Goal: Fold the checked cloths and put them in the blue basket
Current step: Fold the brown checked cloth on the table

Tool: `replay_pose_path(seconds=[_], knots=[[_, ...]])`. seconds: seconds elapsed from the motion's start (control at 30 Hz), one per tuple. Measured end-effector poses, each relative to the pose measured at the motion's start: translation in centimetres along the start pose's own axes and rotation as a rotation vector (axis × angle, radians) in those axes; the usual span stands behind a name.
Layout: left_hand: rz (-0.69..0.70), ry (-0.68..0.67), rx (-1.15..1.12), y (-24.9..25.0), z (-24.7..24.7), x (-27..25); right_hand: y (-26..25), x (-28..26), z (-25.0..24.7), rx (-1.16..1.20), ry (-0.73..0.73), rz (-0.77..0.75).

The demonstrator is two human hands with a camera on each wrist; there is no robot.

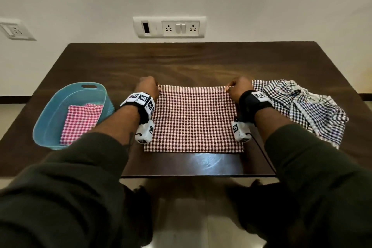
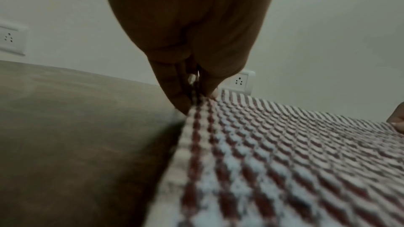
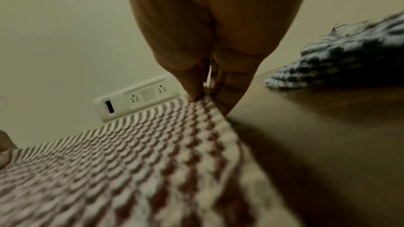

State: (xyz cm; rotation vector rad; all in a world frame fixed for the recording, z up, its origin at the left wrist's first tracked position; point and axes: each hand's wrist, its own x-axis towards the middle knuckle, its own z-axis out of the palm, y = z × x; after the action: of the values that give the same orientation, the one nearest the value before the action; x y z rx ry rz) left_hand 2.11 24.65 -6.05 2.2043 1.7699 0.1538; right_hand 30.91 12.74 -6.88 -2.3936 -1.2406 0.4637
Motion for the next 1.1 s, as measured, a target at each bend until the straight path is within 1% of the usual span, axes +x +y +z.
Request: replay_pose_path(seconds=[0.1,0.23,0.33,0.4,0.43,0.47,0.5,0.53,0.57,0.6,0.63,0.67,0.7,0.73,0.8,0.83,0.9,0.93,1.0,1.07,1.1], knots=[[-0.040,0.015,-0.012,-0.7,1.1,1.3,0.3,1.1,0.8,-0.074,-0.002,-0.012],[-0.032,0.035,0.000,-1.3,1.7,1.6,0.6,1.6,1.4,-0.160,0.014,-0.045],[-0.028,0.019,0.063,-0.8,1.2,1.2,0.1,0.8,0.9,-0.204,0.004,-0.022],[0.001,0.052,0.116,-0.2,0.9,0.5,-0.6,-0.1,0.5,-0.302,0.035,-0.052],[0.049,0.088,0.130,0.2,0.8,-0.1,-1.3,-0.9,0.3,-0.370,0.064,-0.088],[0.127,0.127,0.145,0.6,0.8,-0.7,-2.0,-1.7,0.4,-0.422,0.091,-0.135],[0.238,0.142,0.168,1.2,0.9,-1.3,-2.9,-2.6,0.8,-0.434,0.087,-0.187],[0.372,0.113,0.197,1.8,1.3,-1.9,-3.8,-3.5,1.5,-0.412,0.034,-0.246],[0.497,0.044,0.225,2.4,1.8,-2.7,-4.5,-4.5,2.5,-0.377,-0.062,-0.305],[0.583,-0.053,0.263,2.9,2.6,-3.4,-5.0,-5.2,3.8,-0.359,-0.180,-0.341],[0.615,-0.150,0.319,3.1,3.3,-4.0,-5.2,-6.0,4.8,-0.368,-0.290,-0.344],[0.590,-0.219,0.373,3.0,4.0,-4.1,-4.9,-6.2,5.7,-0.397,-0.368,-0.321],[0.522,-0.263,0.398,2.4,4.6,-4.2,-4.3,-6.3,6.1,-0.419,-0.413,-0.277],[0.443,-0.277,0.392,1.6,4.8,-4.5,-3.4,-6.5,5.8,-0.430,-0.425,-0.212],[0.313,-0.272,0.358,-0.4,4.6,-4.8,-1.3,-6.4,4.7,-0.448,-0.401,-0.063],[0.272,-0.259,0.357,-1.2,4.4,-4.9,-0.4,-6.3,4.0,-0.470,-0.382,-0.001],[0.247,-0.226,0.394,-1.7,3.8,-5.6,0.2,-7.0,2.8,-0.529,-0.334,0.062],[0.269,-0.212,0.403,-1.2,3.8,-6.3,-0.2,-7.5,2.7,-0.547,-0.297,0.041],[0.373,-0.210,0.402,0.7,4.1,-7.9,-2.2,-8.9,3.4,-0.521,-0.259,-0.089],[0.473,-0.253,0.385,2.6,4.9,-10.1,-4.1,-11.2,5.0,-0.462,-0.342,-0.218],[0.484,-0.278,0.381,3.0,5.3,-10.9,-4.6,-12.1,5.9,-0.439,-0.394,-0.238]])
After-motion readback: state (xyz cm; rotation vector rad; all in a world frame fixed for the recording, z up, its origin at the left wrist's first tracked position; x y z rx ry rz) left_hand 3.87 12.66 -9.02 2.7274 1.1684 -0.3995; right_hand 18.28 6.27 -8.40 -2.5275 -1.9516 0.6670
